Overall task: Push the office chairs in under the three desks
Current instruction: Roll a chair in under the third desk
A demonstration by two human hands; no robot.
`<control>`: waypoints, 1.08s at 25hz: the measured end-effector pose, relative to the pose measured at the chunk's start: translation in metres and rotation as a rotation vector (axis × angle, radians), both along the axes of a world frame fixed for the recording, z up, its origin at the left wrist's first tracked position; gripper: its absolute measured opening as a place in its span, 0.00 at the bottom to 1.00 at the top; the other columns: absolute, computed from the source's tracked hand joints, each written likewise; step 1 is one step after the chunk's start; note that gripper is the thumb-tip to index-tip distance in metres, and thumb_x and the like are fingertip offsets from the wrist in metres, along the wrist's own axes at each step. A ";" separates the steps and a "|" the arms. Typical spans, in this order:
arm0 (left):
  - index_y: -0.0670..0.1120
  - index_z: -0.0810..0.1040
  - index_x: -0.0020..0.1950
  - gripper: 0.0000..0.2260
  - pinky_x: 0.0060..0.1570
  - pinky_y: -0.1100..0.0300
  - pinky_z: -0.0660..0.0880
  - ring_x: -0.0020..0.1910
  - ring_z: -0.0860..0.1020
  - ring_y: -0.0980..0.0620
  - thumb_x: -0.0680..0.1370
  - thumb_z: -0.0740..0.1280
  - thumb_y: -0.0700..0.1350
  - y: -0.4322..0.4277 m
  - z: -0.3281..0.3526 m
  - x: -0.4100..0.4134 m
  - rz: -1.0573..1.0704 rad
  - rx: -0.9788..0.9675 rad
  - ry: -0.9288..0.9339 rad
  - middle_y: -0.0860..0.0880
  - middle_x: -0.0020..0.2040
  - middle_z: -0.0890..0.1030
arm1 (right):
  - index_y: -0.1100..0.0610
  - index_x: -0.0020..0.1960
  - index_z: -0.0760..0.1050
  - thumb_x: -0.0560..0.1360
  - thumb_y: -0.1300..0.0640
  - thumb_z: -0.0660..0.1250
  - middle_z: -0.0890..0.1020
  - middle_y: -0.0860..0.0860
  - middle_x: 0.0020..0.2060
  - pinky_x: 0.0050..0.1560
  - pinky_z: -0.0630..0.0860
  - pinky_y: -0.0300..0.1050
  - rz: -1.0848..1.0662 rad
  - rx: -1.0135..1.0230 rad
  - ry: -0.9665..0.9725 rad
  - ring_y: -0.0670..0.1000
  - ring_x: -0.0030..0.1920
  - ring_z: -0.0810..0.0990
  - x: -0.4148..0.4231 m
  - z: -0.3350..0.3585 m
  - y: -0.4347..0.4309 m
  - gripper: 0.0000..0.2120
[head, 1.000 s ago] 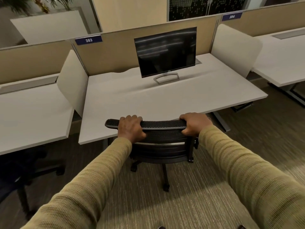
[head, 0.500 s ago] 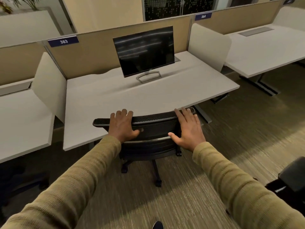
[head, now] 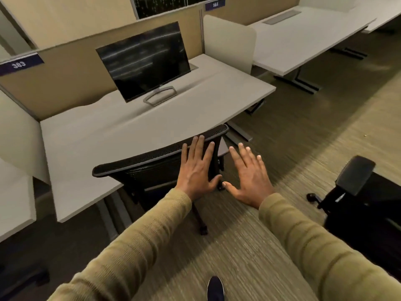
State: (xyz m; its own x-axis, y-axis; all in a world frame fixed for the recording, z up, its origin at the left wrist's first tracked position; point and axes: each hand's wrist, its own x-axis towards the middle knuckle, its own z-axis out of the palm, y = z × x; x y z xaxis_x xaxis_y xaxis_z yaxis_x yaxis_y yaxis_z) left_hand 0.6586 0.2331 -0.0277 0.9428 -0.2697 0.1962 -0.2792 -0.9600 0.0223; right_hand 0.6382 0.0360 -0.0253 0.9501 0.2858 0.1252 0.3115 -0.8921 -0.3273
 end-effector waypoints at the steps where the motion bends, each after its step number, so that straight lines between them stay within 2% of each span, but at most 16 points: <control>1: 0.48 0.46 0.83 0.46 0.78 0.38 0.42 0.81 0.40 0.41 0.74 0.63 0.68 -0.009 -0.002 -0.003 -0.005 -0.001 0.005 0.40 0.82 0.44 | 0.48 0.81 0.40 0.73 0.37 0.67 0.43 0.52 0.81 0.78 0.45 0.61 -0.005 -0.005 -0.001 0.54 0.80 0.41 -0.007 0.002 -0.008 0.49; 6: 0.50 0.46 0.82 0.47 0.77 0.41 0.36 0.81 0.41 0.42 0.73 0.65 0.67 -0.077 0.000 -0.030 -0.075 -0.054 0.038 0.40 0.82 0.47 | 0.47 0.80 0.38 0.73 0.35 0.65 0.40 0.54 0.80 0.78 0.46 0.61 -0.008 -0.065 -0.013 0.56 0.80 0.42 -0.058 0.019 -0.069 0.48; 10: 0.50 0.50 0.82 0.46 0.77 0.43 0.38 0.81 0.45 0.44 0.72 0.67 0.65 -0.151 0.007 -0.071 -0.123 -0.099 0.017 0.42 0.82 0.51 | 0.47 0.80 0.38 0.73 0.36 0.66 0.39 0.55 0.80 0.78 0.47 0.61 0.007 -0.074 -0.007 0.56 0.80 0.42 -0.116 0.032 -0.131 0.49; 14: 0.49 0.53 0.82 0.44 0.78 0.40 0.46 0.81 0.48 0.44 0.72 0.67 0.63 -0.240 0.010 -0.128 -0.165 -0.185 0.001 0.44 0.82 0.54 | 0.48 0.80 0.38 0.73 0.36 0.65 0.40 0.56 0.80 0.77 0.47 0.62 -0.005 -0.115 -0.032 0.57 0.79 0.42 -0.181 0.041 -0.211 0.48; 17: 0.49 0.54 0.82 0.44 0.78 0.40 0.47 0.81 0.48 0.45 0.72 0.68 0.62 -0.300 0.013 -0.164 -0.212 -0.225 0.006 0.44 0.82 0.55 | 0.48 0.80 0.40 0.73 0.36 0.66 0.42 0.57 0.80 0.77 0.46 0.62 -0.012 -0.151 -0.053 0.58 0.79 0.43 -0.217 0.050 -0.267 0.48; 24: 0.47 0.52 0.82 0.46 0.78 0.41 0.49 0.81 0.48 0.45 0.72 0.70 0.63 -0.410 0.025 -0.180 -0.305 -0.208 -0.008 0.44 0.82 0.55 | 0.48 0.80 0.40 0.73 0.34 0.64 0.44 0.57 0.80 0.77 0.48 0.62 -0.092 -0.205 -0.086 0.58 0.79 0.45 -0.234 0.063 -0.380 0.48; 27: 0.47 0.52 0.82 0.48 0.78 0.40 0.50 0.81 0.49 0.46 0.71 0.69 0.67 -0.452 0.028 -0.166 -0.342 -0.200 0.001 0.44 0.81 0.55 | 0.49 0.81 0.41 0.73 0.35 0.64 0.46 0.57 0.80 0.77 0.50 0.62 -0.102 -0.183 -0.082 0.58 0.79 0.47 -0.233 0.056 -0.422 0.47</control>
State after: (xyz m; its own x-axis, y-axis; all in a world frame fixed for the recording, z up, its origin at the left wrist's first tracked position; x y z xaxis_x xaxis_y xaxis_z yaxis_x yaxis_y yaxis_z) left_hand 0.4926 -0.2186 0.0004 0.8052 -0.5247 0.2763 -0.5821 -0.7881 0.1999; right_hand 0.4056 -0.3857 0.0310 0.9641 0.2136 0.1578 0.2353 -0.9625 -0.1349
